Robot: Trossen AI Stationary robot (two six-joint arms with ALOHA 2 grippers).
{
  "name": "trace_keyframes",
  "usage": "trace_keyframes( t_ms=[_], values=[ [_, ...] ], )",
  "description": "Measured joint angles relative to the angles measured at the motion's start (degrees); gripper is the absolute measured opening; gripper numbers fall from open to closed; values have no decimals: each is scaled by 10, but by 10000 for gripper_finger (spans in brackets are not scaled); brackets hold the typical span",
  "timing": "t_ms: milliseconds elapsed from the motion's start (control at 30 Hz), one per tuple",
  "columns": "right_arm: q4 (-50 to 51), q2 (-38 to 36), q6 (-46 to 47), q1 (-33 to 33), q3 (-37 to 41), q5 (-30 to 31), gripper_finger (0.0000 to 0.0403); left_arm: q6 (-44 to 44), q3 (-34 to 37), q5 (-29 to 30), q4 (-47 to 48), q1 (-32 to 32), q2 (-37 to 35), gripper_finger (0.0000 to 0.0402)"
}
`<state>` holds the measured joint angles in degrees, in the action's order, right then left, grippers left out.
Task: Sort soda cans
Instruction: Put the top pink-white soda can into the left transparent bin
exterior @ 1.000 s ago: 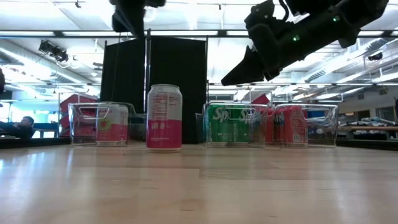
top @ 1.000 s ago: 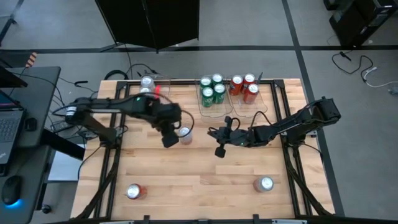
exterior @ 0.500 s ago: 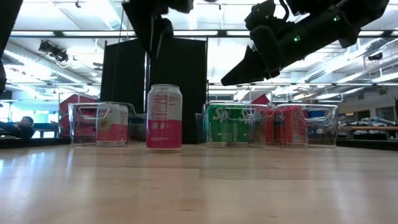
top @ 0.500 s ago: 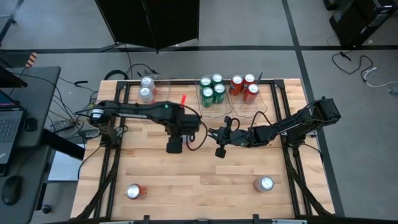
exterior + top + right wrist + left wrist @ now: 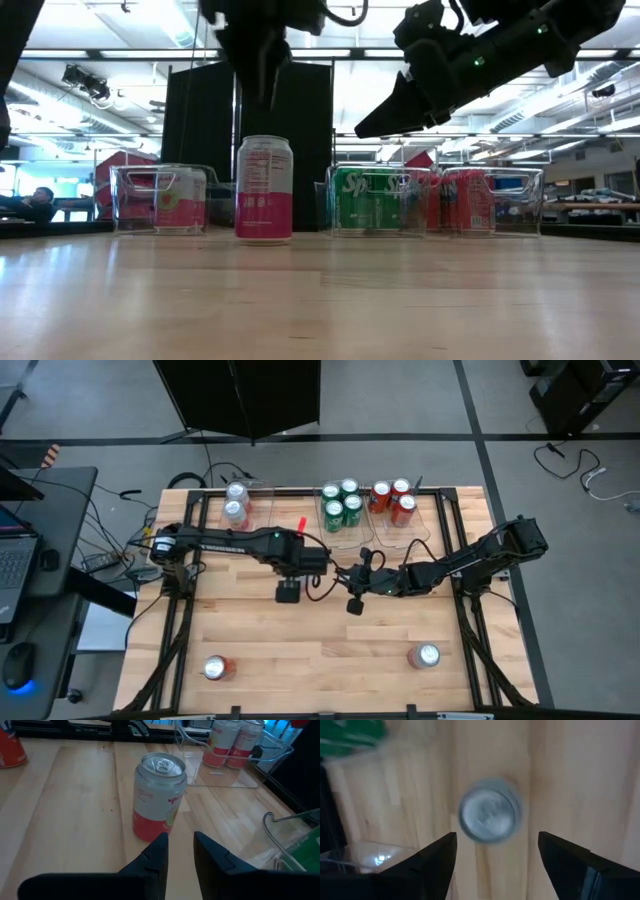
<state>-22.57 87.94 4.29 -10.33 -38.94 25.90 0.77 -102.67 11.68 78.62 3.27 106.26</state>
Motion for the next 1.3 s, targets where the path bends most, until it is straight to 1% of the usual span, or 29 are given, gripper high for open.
trace_keyframes(
  t_ms=[67, 133, 267, 333, 433, 633, 867, 967, 1033, 1133, 1300],
  values=[
    [0, 0, 0, 0, 0, 0, 78, 32, 0, 11, -27, 0, 0, 278],
    [0, 0, 0, 0, 0, 0, 78, 77, 0, 7, -35, 0, 0, 273],
    [0, 0, 0, 0, 0, 0, 80, 87, 0, -50, -34, 0, 0, 258],
    [0, 0, 0, 0, 0, 0, 80, 78, 0, -68, -34, 0, 0, 253],
    [0, 0, 0, 0, 0, -1, 80, 54, 0, -71, -33, 5, 0, 255],
    [0, 0, 0, 0, 0, -1, 80, 24, 6, -73, -32, 2, 0, 281],
    [0, 0, 0, 0, 0, -11, 80, 13, 7, -81, -32, -28, 0, 308],
    [0, 0, 0, 0, 0, -19, 80, 3, 7, -113, -34, -43, 0, 315],
    [0, 0, 0, 0, 0, -20, 80, -11, 7, -132, -44, -49, 0, 318],
    [0, 0, -3, 0, 0, -20, 80, -34, 7, -132, -48, -54, 0, 320],
    [0, 0, -4, 0, 0, -20, 80, -38, 7, -134, -47, -77, 0, 320]
  ],
)
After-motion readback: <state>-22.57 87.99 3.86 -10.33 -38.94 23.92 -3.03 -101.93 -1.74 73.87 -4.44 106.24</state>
